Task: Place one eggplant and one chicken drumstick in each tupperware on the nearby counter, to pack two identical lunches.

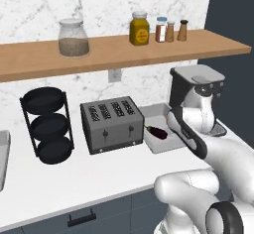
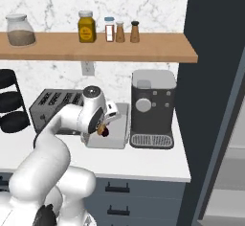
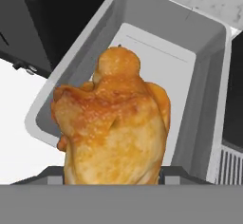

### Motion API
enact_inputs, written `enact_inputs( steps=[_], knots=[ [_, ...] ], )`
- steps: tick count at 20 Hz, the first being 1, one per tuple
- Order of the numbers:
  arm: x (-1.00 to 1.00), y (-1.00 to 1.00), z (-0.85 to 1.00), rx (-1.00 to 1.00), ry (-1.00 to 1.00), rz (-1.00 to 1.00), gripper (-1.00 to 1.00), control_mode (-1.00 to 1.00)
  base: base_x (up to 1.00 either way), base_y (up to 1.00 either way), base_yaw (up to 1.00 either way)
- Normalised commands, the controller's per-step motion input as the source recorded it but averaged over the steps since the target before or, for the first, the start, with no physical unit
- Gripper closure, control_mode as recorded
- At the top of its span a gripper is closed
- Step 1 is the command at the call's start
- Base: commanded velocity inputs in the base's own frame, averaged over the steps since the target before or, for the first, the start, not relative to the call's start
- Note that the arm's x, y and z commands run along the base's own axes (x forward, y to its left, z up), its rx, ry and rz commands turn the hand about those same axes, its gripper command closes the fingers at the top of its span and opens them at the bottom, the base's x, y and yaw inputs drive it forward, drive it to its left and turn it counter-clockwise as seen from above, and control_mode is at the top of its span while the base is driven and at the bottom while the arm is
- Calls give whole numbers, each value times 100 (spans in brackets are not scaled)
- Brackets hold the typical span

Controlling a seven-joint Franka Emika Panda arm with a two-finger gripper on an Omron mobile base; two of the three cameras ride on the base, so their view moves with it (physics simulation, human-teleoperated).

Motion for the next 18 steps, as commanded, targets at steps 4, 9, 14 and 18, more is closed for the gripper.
enact_inputs(
  steps=[4, 9, 14, 18],
  knots=[
    [99, -10, -35, 0, 6, 0, 100, -100, 0, 0, 0],
    [89, -3, -36, 0, 2, 0, 100, -100, 0, 0, 0],
    [59, -15, -45, 0, 3, 0, 100, -100, 0, 0, 0],
    [49, 0, -46, 0, 0, 0, 100, -100, 0, 0, 0]
  ],
)
